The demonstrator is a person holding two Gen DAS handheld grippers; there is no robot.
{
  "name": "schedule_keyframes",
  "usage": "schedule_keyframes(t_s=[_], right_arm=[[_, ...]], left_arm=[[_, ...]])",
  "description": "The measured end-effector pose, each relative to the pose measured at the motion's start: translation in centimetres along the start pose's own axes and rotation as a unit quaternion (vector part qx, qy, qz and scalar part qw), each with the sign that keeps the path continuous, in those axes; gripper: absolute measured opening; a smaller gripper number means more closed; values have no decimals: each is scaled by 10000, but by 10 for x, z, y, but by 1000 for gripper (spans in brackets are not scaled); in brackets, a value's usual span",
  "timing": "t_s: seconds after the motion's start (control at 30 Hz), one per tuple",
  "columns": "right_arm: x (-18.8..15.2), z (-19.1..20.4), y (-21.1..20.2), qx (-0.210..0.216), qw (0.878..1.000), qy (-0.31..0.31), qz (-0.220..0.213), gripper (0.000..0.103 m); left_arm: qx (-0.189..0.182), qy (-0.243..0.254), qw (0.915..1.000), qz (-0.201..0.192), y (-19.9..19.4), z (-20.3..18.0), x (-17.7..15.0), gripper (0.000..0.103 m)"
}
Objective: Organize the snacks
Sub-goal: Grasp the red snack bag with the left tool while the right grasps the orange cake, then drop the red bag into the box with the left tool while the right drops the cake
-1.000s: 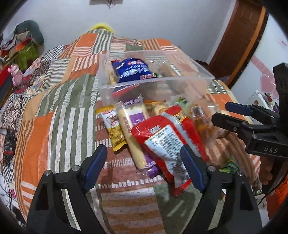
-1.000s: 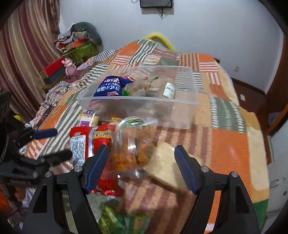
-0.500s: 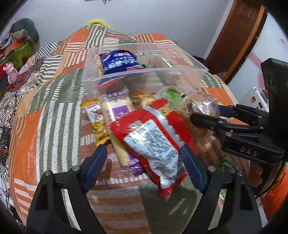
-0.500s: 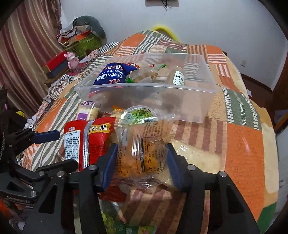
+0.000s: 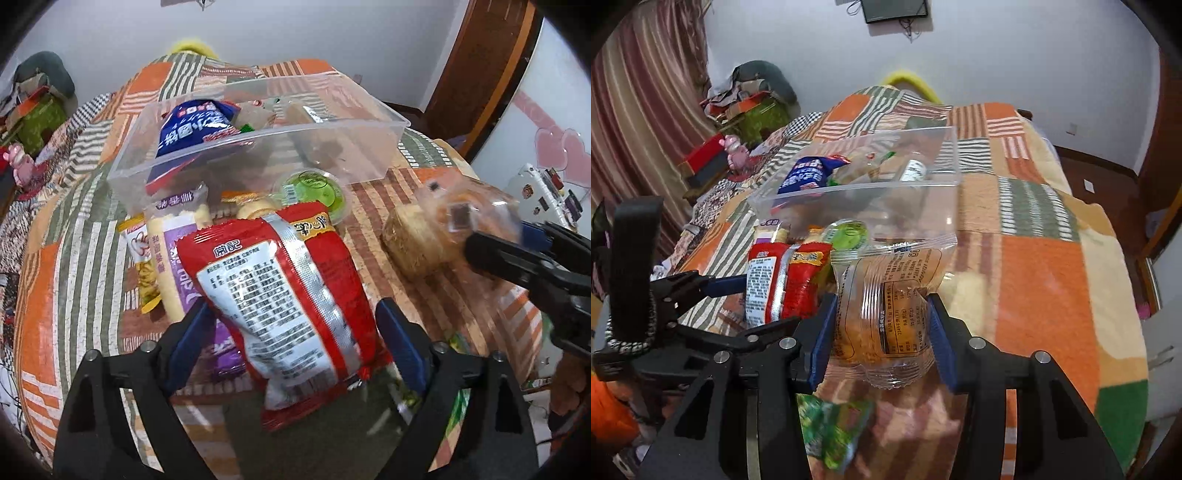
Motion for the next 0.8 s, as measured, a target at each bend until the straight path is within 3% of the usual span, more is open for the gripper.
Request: schedule_keyframes(t_s=[0.3, 0.33, 0.43, 0.8], right_arm=[[-7, -13, -9, -67, 9999, 150, -38, 44], [-6, -13, -9, -66, 9998, 159, -46, 44], [-5, -12, -10, -65, 9998, 154, -69, 44], [6, -9, -14, -42, 9996, 141, -221, 44]], left_arm=[[414, 657, 9968, -213, 16, -26, -5, 88], [364, 652, 9970, -209, 16, -26, -6, 81], [226, 520, 9982, -188, 14, -21, -6, 74], [-54, 196, 9981, -590, -27, -2, 13, 73]])
Point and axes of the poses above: each gripper's, at about its wrist camera, not at the fingertips, and y roughly the way its jaws point, z to its left, x to its top, the point moved 4 cm from there along y, roughly the way its jaws point, and after that the axes turned 5 degrees about -y, right-handed, at the moved point
